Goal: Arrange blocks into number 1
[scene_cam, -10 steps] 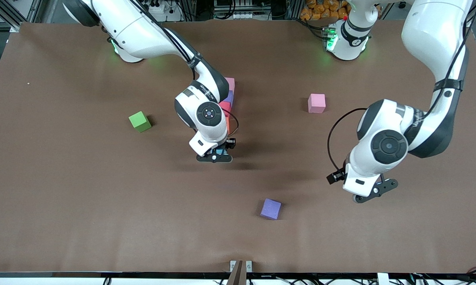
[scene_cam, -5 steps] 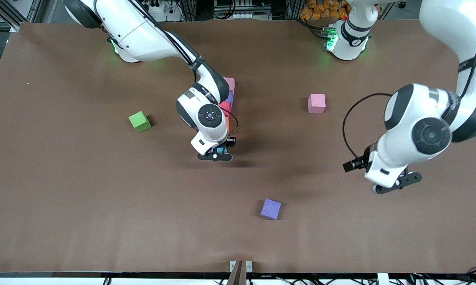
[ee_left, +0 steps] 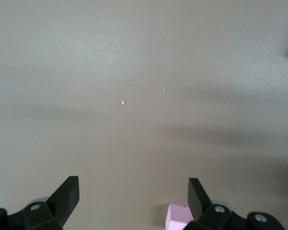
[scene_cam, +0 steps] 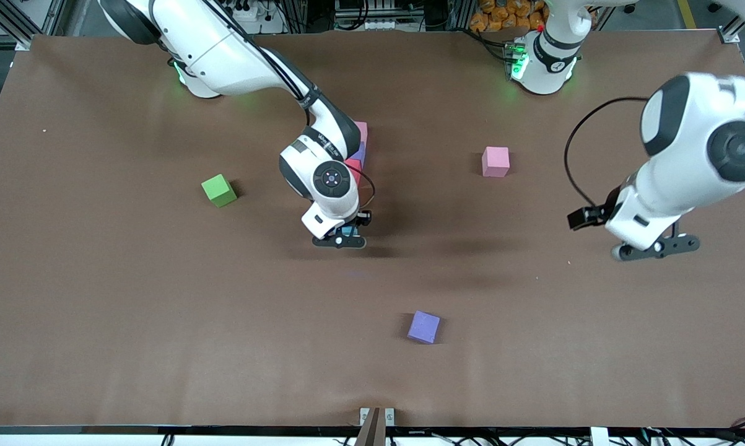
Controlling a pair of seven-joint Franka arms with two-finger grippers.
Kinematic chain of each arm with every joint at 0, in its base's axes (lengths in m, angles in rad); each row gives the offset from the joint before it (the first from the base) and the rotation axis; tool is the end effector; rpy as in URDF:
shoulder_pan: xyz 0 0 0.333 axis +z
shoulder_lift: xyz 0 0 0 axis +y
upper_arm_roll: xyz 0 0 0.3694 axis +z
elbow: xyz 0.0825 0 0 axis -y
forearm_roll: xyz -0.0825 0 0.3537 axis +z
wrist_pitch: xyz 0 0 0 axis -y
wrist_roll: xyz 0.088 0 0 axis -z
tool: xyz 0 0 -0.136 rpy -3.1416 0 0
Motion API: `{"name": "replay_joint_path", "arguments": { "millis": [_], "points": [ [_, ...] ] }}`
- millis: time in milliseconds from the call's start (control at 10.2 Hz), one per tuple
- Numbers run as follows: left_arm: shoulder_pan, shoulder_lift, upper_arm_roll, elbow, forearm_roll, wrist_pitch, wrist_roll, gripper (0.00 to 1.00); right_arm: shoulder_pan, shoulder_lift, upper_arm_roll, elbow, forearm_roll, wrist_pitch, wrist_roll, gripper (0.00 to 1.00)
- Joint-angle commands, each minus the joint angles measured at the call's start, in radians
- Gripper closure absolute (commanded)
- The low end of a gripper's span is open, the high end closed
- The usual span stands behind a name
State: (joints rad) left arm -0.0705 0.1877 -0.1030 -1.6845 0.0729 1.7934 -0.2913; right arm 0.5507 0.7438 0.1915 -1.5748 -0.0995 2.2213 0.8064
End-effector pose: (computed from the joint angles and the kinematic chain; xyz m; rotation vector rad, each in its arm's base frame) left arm 0.5825 -0.0891 0.5125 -3.0685 -0.1535 0.0980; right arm 0.5353 0.4539 0.2318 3.1186 -0.0697 -0.1516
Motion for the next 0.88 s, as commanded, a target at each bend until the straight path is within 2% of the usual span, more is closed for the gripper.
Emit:
{"name": "replay_joint_path", "arguments": {
  "millis": [0,294,785],
  "points": [
    [-0.025,-0.125,0.045,-0.069,-0.027,0.015,0.06,0.0,0.002,-0.011,0.006,-0.017,0.009,0.006,0.036,1.0],
    [-0.025,-0.175,0.045,-0.049,-0.03,-0.002,0.073,0.0,-0.005,-0.012,0.02,-0.019,0.009,-0.006,0.036,1.0],
    [-0.023,-0.154,0.037,0.09,-0.074,-0.19,0.184,0.0,-0.014,-0.015,0.028,-0.021,0.009,-0.042,0.037,1.0]
  ]
}}
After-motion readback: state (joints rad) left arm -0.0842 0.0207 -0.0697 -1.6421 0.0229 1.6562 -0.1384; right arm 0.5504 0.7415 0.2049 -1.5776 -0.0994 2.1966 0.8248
